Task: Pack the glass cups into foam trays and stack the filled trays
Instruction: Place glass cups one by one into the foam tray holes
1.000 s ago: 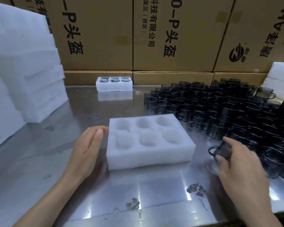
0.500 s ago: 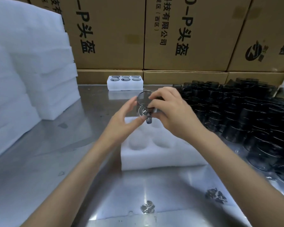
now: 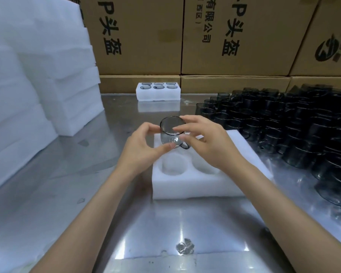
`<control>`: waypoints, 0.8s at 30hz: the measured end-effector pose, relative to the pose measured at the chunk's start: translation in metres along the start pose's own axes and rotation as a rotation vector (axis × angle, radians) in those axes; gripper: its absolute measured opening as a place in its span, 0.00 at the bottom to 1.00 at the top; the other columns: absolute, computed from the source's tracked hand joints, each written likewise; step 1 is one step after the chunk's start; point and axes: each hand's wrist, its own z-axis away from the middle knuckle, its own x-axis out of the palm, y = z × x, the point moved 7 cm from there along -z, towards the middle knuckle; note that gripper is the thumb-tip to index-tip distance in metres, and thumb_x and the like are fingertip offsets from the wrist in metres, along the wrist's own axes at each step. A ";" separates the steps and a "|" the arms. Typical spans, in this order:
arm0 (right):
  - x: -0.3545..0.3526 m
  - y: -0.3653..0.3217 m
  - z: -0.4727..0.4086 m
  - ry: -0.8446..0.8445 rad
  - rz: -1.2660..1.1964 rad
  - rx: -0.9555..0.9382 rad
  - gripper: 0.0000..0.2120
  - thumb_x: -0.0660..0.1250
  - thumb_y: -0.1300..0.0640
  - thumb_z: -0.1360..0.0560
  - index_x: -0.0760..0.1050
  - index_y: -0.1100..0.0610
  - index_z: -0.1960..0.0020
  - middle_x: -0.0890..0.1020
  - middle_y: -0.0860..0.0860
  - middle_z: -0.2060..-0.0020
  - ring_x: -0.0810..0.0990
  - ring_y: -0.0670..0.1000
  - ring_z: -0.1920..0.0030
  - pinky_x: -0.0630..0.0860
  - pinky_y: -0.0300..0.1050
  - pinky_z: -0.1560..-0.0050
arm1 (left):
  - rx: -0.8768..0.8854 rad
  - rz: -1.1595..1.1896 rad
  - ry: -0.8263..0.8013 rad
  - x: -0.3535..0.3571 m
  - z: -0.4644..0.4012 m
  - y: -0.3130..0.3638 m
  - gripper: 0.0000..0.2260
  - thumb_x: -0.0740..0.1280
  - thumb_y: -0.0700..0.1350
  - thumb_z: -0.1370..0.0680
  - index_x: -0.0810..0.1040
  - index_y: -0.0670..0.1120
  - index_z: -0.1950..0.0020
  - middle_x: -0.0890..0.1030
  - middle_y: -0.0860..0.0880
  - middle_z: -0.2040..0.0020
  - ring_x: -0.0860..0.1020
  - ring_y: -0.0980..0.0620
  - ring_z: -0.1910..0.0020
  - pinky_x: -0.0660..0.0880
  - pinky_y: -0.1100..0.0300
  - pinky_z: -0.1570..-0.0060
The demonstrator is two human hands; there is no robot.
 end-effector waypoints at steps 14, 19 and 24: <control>0.005 0.003 0.001 -0.064 0.079 0.019 0.12 0.63 0.50 0.22 0.78 0.43 0.40 0.74 0.42 0.36 0.77 0.42 0.49 0.74 0.49 0.44 | 0.017 -0.114 -0.238 -0.002 0.005 0.004 0.21 0.72 0.53 0.28 0.73 0.56 0.37 0.76 0.64 0.41 0.71 0.70 0.39 0.67 0.66 0.37; 0.008 0.006 0.002 -0.112 0.129 0.052 0.18 0.56 0.53 0.19 0.68 0.45 0.30 0.67 0.39 0.30 0.63 0.42 0.29 0.61 0.43 0.30 | 0.125 -0.175 -0.079 -0.012 0.013 0.020 0.27 0.66 0.57 0.27 0.69 0.53 0.29 0.72 0.61 0.33 0.68 0.67 0.35 0.62 0.77 0.40; 0.018 0.011 0.004 -0.226 0.236 0.081 0.21 0.52 0.55 0.19 0.63 0.46 0.26 0.61 0.37 0.27 0.56 0.40 0.27 0.55 0.39 0.30 | 0.327 -0.426 0.027 -0.018 0.027 0.037 0.24 0.57 0.57 0.27 0.79 0.49 0.38 0.77 0.55 0.37 0.72 0.54 0.34 0.60 0.52 0.31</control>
